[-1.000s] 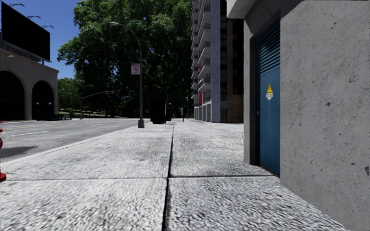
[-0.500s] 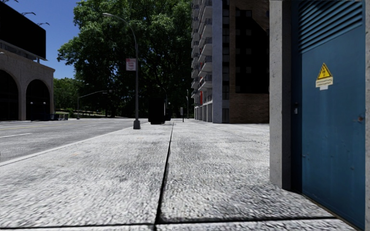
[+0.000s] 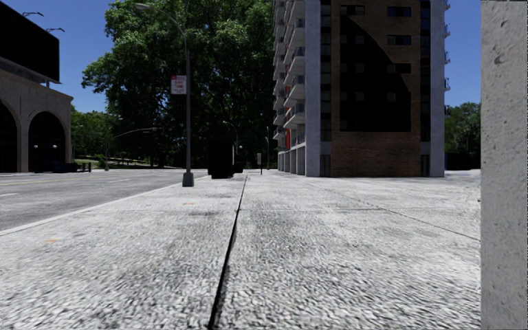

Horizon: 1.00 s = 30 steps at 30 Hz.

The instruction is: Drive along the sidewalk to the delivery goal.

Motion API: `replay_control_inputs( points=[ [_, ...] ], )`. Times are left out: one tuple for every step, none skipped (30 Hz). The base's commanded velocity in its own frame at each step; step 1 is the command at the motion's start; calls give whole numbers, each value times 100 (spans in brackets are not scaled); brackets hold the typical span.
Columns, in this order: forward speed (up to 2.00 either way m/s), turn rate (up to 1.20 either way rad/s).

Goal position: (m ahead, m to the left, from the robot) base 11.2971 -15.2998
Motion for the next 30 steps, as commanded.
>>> replay_control_inputs(
  points=[
    [200, 0],
    [200, 0],
    [200, 0],
    [200, -8],
    [200, -20],
    [200, -25],
    [200, -25],
    [200, -32],
    [200, -37],
    [200, -39],
    [200, -39],
    [200, -40],
    [200, -40],
    [200, -40],
    [200, -40],
    [200, -40],
    [200, -40],
    [200, -40],
    [200, -40],
    [200, -40],
    [200, -40],
    [200, -40],
    [200, -40],
    [200, -40],
    [200, -40],
    [200, -40],
    [200, -40],
    [200, -40],
    [200, -40],
    [200, -40]
  ],
)
